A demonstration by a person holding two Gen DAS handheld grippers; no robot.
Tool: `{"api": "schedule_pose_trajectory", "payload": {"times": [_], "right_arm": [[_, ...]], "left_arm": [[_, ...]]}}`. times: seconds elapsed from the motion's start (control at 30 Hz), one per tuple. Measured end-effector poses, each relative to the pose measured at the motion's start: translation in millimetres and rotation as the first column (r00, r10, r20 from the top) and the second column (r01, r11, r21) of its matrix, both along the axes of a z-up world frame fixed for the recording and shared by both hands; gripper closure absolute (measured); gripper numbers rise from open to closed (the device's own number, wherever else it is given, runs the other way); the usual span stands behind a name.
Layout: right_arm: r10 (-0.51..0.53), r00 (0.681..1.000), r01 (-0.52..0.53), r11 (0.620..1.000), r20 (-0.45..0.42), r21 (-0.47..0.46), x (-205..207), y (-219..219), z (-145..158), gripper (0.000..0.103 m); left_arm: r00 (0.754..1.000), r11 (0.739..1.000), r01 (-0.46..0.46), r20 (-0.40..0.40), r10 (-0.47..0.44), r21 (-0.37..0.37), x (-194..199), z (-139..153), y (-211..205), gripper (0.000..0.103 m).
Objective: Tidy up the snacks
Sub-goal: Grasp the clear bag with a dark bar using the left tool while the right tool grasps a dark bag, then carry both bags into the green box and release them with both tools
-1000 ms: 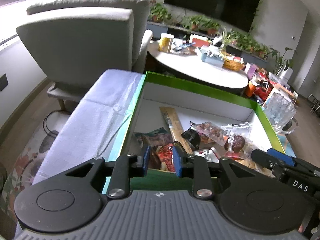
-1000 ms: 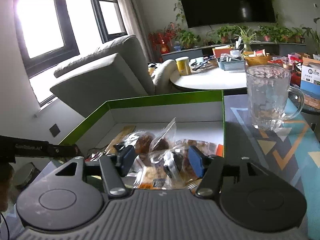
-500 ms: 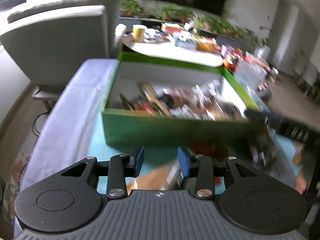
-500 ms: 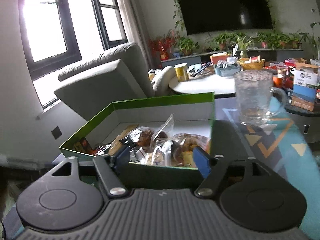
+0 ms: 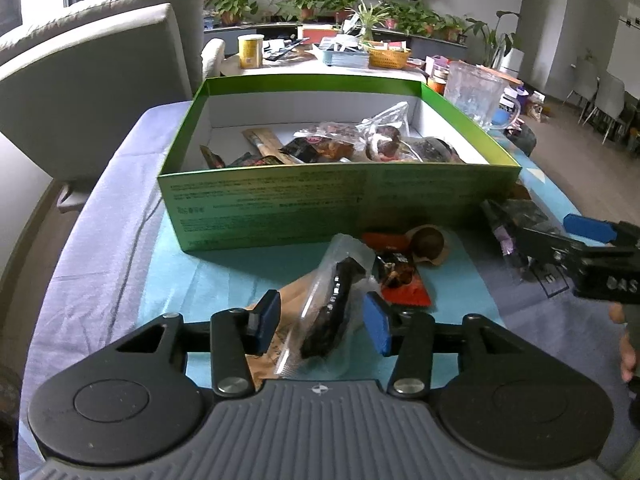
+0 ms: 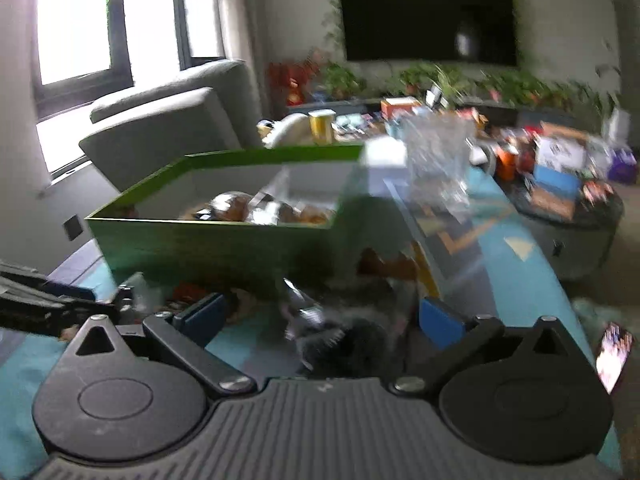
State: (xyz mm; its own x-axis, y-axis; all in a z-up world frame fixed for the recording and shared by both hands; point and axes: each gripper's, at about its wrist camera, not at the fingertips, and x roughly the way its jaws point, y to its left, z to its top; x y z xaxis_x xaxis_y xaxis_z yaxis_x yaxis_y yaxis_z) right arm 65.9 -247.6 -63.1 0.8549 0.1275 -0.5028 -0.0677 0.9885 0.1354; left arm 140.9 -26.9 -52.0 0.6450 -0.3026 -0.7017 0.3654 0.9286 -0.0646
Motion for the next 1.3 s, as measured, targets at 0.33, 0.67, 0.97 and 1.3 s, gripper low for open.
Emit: {"api": "schedule_pose_trajectory", "payload": {"times": [0.33, 0.67, 0.97, 1.3], "right_arm": [[-0.062, 0.994, 0.068, 0.996, -0.090, 0.065, 18, -4, -18, 0.037], [-0.062, 0.994, 0.069, 0.995, -0.094, 0.070, 21, 2, -19, 0.038], [-0.067, 0.992, 0.071, 0.997, -0.105, 0.032, 22, 8, -19, 0.038], [-0.067, 0.993, 0.066, 0.998, -0.100, -0.019, 19, 14, -18, 0.038]], "left_arm": [[0.998, 0.997, 0.025, 0.054, -0.029, 0.077, -4, -9, -13, 0.057], [0.999, 0.998, 0.015, 0.047, -0.017, 0.058, 0, -8, -5, 0.057], [0.997, 0.998, 0.045, 0.062, -0.048, 0.051, -3, -10, -4, 0.072], [0.997, 0.999, 0.050, 0.067, -0.050, 0.007, -13, 2, 0, 0.074]]}}
